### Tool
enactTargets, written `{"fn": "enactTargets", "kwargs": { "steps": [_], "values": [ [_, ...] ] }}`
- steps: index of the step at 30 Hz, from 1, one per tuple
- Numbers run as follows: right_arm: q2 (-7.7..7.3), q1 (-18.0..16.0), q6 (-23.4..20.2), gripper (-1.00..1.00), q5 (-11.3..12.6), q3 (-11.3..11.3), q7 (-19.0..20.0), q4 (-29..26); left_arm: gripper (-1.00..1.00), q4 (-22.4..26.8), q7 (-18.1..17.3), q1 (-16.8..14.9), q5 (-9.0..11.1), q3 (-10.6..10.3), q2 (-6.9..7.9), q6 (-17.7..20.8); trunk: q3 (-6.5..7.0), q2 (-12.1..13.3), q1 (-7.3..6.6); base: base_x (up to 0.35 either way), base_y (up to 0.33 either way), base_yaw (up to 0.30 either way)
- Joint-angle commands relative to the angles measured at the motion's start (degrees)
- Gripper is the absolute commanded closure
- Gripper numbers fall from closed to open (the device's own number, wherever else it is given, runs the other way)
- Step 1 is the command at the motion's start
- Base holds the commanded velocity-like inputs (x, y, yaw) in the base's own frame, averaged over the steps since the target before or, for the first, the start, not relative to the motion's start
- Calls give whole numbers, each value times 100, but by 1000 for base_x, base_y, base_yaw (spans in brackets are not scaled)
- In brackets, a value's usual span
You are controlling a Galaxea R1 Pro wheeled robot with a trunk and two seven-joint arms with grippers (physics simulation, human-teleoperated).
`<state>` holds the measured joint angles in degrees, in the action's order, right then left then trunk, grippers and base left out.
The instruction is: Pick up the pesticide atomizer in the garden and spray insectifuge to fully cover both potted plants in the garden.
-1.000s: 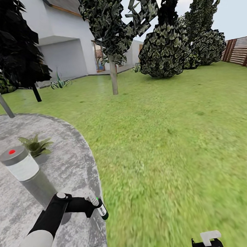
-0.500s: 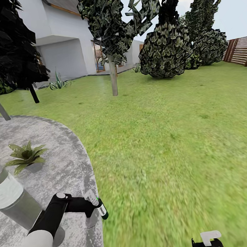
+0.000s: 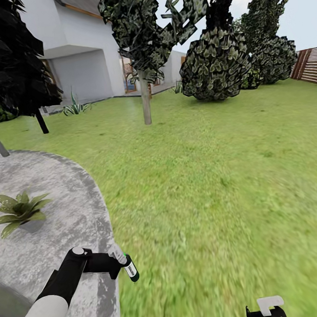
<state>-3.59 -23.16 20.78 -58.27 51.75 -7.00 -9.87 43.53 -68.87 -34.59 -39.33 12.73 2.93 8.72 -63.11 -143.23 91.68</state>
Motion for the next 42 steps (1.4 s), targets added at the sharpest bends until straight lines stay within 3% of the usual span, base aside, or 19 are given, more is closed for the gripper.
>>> {"fn": "enactTargets", "kwargs": {
  "steps": [1, 42],
  "values": [
    [-2, -5, 23, -100, -61, 37, -29, 12, 100, 7, -39, -4, -22, 19, -4, 60, -5, -2, 2, 324, -112, 180],
    [-2, -5, 23, -100, -61, 37, -29, 10, 100, 7, -30, -4, -22, 19, -3, 60, -5, -2, 2, 326, -109, 273]
  ]
}}
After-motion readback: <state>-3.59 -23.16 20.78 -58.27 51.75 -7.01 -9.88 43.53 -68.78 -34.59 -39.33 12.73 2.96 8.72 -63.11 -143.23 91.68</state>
